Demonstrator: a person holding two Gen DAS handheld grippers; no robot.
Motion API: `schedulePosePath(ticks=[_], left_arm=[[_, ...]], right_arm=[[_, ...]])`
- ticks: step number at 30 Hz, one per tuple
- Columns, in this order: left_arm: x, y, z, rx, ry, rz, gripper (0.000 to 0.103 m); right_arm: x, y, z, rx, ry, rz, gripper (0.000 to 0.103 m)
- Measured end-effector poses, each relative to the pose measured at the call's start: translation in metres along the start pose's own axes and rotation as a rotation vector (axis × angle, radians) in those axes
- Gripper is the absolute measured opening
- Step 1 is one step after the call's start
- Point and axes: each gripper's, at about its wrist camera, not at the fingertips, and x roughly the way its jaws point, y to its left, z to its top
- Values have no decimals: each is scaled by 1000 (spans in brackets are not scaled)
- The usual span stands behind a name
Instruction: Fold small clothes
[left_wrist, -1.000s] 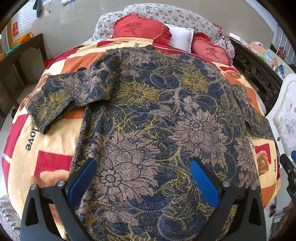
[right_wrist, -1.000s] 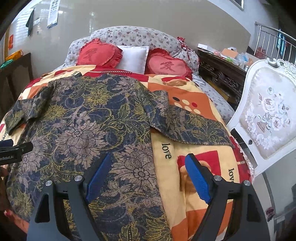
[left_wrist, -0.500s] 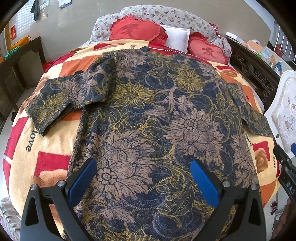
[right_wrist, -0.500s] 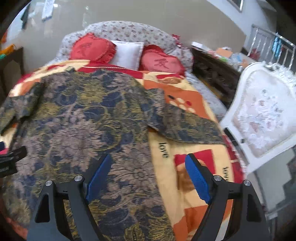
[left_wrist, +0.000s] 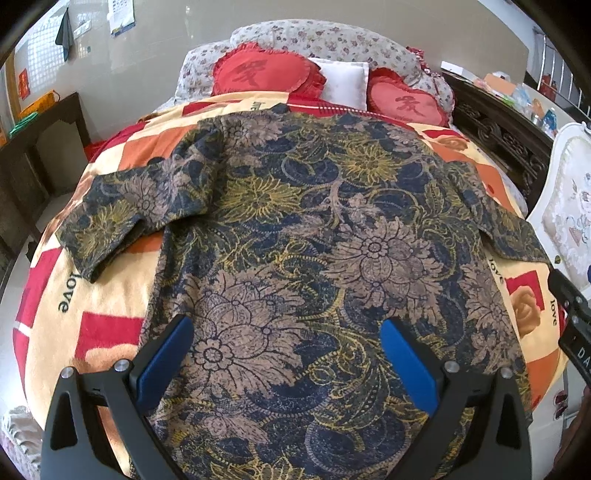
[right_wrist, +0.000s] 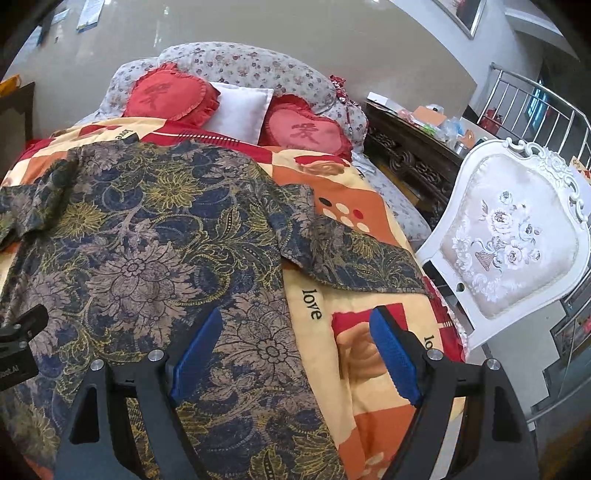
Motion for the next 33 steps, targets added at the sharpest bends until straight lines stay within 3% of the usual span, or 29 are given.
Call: schedulePosePath(ticks=[7, 13, 22, 28, 33], left_arm=[[-6, -2, -3, -1, -68, -66, 103], [-3, -10, -6, 68, -51, -30, 103], [2, -4, -9, 60, -37, 50, 103], [1, -1, -10, 40, -34, -4, 103], [4, 4, -11, 10, -15, -1, 103]], right_arm=[[0, -1, 1, 3, -3, -3, 92], [0, -3, 1, 6, -2, -6, 92], [2, -4, 0, 15, 3, 11, 92], [2, -3, 0, 16, 5, 14, 92], [2, -2, -1, 15, 2, 13, 92]])
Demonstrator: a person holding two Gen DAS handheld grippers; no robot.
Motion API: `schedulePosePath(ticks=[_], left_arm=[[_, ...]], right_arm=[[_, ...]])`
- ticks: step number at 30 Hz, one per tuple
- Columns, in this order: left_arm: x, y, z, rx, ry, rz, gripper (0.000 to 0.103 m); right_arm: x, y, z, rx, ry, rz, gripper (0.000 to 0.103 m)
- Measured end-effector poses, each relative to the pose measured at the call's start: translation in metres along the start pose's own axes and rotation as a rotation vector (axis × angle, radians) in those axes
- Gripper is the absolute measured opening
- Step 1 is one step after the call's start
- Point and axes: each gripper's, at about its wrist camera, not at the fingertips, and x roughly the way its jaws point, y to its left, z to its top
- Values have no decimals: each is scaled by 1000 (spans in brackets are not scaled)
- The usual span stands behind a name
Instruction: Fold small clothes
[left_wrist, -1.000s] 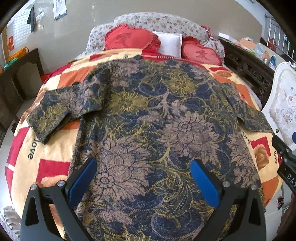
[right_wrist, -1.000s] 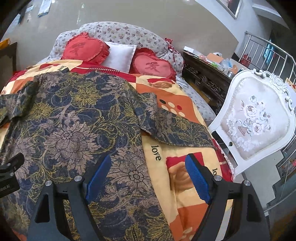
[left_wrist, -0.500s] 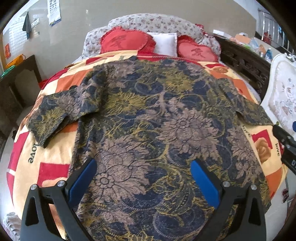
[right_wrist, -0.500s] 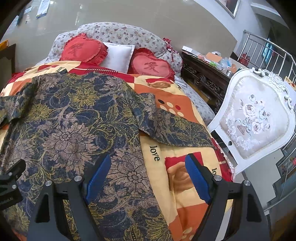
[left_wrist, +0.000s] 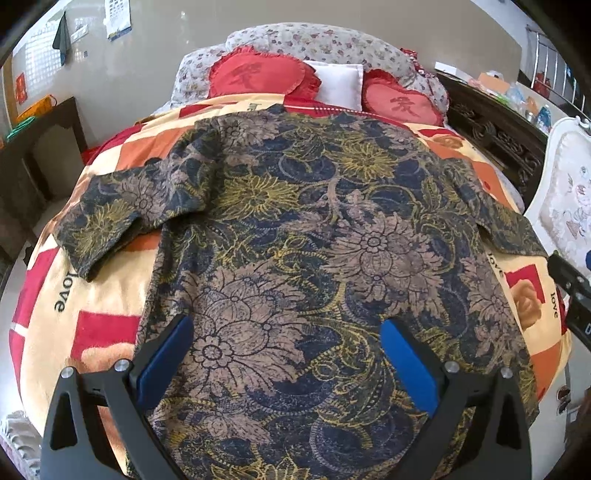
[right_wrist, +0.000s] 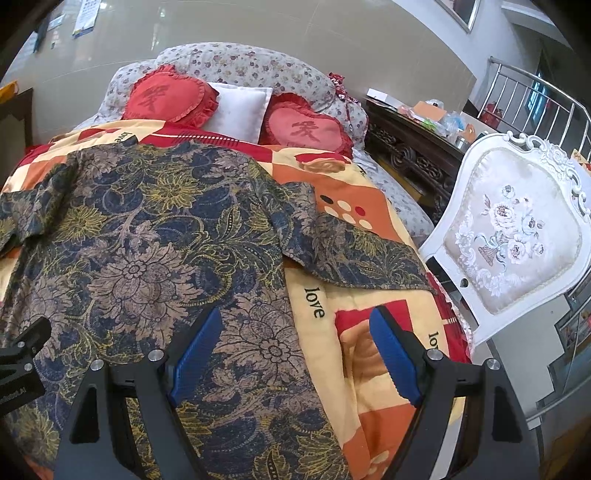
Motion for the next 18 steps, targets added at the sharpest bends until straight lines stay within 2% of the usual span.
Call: schedulePosePath(ticks=[18], left_arm=[[7, 7, 1, -14, -7, 4, 103]], right_arm=[[8, 11, 4, -14, 14, 15, 92]])
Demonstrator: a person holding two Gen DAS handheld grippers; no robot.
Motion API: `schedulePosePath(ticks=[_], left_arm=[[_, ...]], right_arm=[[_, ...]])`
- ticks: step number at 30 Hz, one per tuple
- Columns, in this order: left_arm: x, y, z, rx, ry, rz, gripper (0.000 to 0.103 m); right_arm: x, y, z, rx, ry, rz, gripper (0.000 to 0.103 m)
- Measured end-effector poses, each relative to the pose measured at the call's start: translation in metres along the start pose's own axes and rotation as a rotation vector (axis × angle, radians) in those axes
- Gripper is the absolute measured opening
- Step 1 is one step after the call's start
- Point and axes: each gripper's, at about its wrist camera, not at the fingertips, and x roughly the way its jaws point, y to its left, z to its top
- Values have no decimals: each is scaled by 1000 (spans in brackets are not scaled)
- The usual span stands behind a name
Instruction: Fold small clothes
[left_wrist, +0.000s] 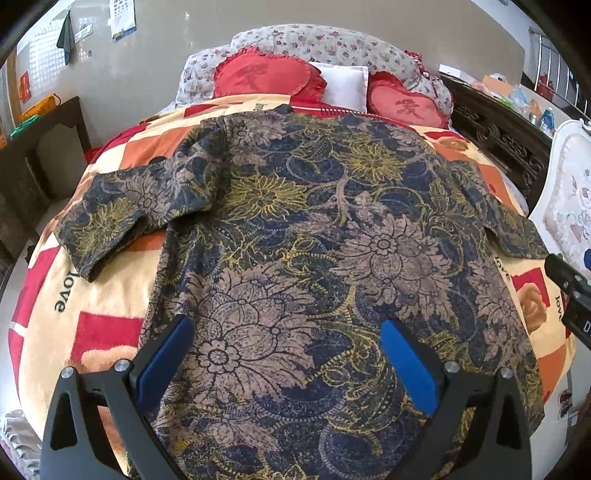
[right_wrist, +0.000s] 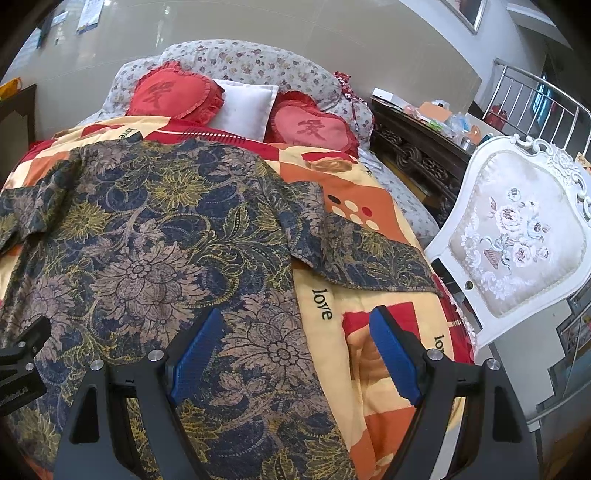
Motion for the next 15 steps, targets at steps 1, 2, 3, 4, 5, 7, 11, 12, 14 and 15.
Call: schedulePosePath(ticks=[1, 2, 3, 4, 5, 7, 11, 12, 14, 15], left_arm=[[2, 1, 0, -1, 6, 2, 103], [4, 2, 0, -1, 10, 7, 103], [5, 2, 0, 1, 13, 11, 103], [8, 3, 0, 6, 15, 20, 103], [9, 4, 0, 8, 17, 25, 103], [12, 5, -1, 13, 21, 38, 103], [17, 10, -3, 25, 18, 78, 103], [17, 11, -3, 29, 15, 90, 103], [18, 15, -4, 53, -2, 130, 103], [17, 17, -5, 76, -21, 157, 103]], right_arm=[[2, 2, 0, -4, 2, 0, 92], [4, 4, 1, -8, 5, 0, 92], [5, 6, 1, -10, 7, 3, 92], [7, 7, 2, -11, 9, 4, 92], [9, 8, 2, -13, 11, 3, 92], [15, 11, 3, -13, 21, 15, 92], [28, 18, 4, 1, 35, 67, 92], [31, 18, 3, 6, 31, 85, 92], [44, 23, 2, 18, 8, 181, 92], [54, 26, 1, 11, 11, 223, 92]])
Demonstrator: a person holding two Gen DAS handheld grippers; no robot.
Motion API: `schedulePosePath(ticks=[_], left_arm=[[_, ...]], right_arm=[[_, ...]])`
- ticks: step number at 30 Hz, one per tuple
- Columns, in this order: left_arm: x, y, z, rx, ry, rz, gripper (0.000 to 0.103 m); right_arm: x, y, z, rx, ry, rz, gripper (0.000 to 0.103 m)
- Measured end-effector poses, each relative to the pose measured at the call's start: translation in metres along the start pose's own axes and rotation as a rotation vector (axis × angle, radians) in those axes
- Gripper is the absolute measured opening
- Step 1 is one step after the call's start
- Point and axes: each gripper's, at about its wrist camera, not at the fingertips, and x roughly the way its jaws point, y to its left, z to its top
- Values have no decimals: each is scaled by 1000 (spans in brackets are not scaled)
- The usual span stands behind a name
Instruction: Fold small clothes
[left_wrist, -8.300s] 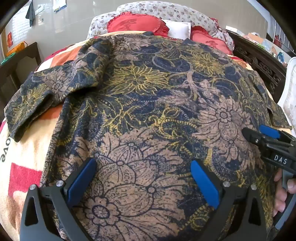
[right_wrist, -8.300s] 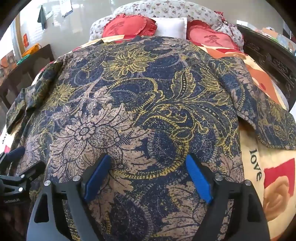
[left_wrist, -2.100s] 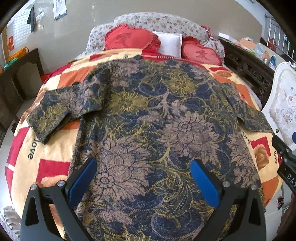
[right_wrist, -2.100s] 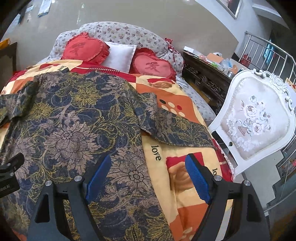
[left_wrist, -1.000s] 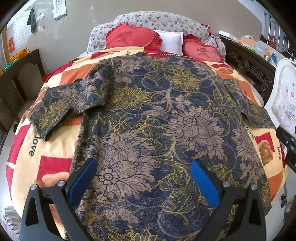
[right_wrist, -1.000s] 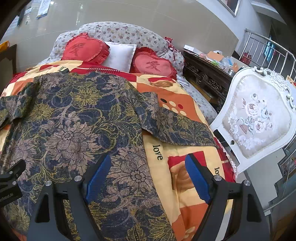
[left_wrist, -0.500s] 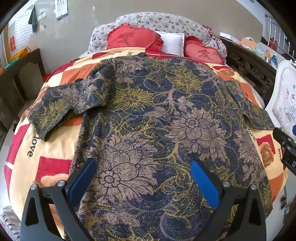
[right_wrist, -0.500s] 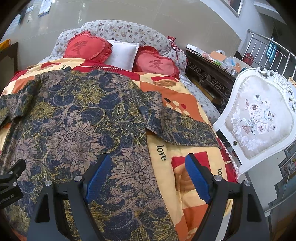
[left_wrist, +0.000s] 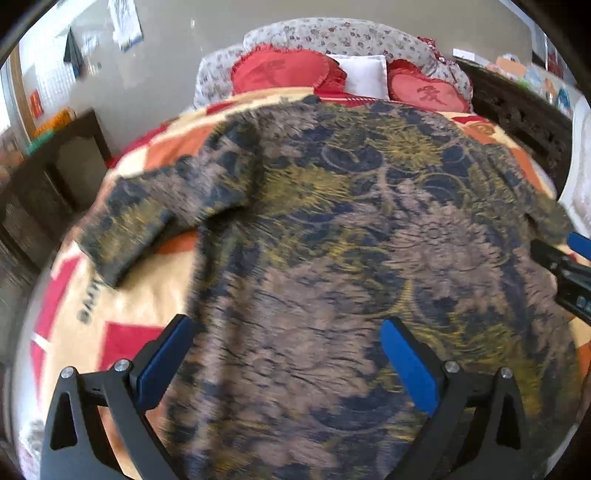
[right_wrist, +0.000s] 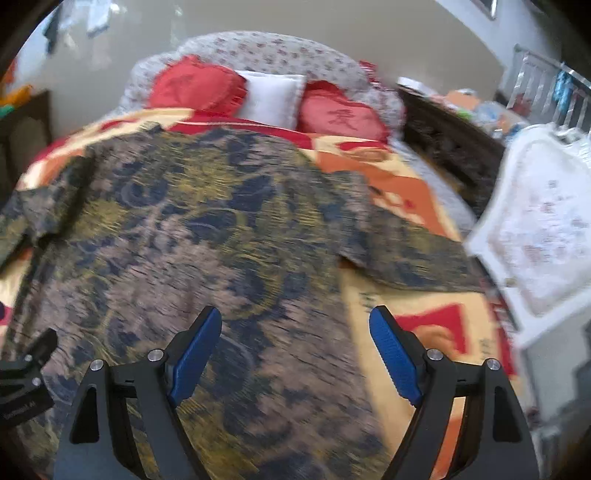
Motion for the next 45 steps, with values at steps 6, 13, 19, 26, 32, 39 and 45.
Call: schedulePosePath(ticks=[6, 13, 19, 26, 32, 39, 45], left_arm=[[-1, 54, 8, 126, -160, 218, 103], [50, 92, 15, 432, -227, 499, 103], [36, 178, 28, -83, -174, -14, 100], [61, 136, 17, 588, -202, 228, 100], [113, 136, 18, 663, -79, 215, 98], [121, 171, 42, 432, -1, 101, 7], [53, 249, 92, 91, -123, -93, 7]], right_arm=[[54, 6, -11, 12, 32, 156, 92], [79, 5, -26, 49, 67, 160, 93], [79, 6, -26, 43, 59, 157, 96], [83, 8, -25, 39, 57, 153, 97], [84, 9, -24, 39, 57, 153, 97], [84, 9, -25, 39, 56, 152, 98], [84, 9, -25, 38, 56, 152, 98]])
